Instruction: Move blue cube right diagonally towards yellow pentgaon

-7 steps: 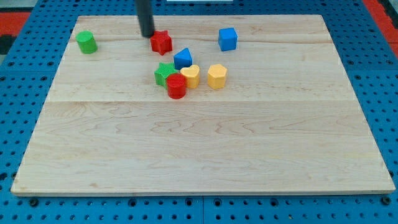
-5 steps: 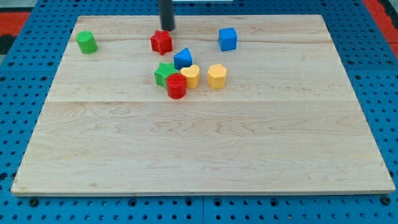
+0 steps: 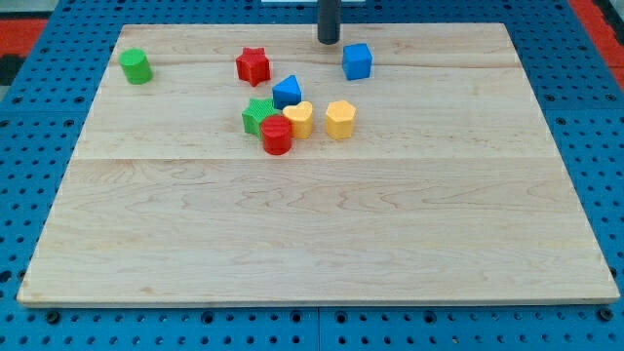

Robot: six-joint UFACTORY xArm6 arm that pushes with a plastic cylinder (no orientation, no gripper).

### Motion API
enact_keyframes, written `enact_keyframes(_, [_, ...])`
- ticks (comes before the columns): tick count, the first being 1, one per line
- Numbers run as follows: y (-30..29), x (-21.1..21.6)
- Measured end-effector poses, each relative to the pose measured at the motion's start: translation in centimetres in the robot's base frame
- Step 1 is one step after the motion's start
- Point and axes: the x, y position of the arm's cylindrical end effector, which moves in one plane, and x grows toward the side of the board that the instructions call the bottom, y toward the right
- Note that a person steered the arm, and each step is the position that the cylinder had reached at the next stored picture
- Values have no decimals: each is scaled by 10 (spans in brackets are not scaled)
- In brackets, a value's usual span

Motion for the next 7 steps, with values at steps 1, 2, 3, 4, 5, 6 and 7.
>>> enact_keyframes(1, [8,30])
enact_keyframes(2, [58,59])
enact_keyframes(3, [69,80])
enact_keyframes(4, [85,94])
enact_keyframes(5, [101,76])
enact_keyframes(6, [124,98])
enact_keyframes(7, [81,138])
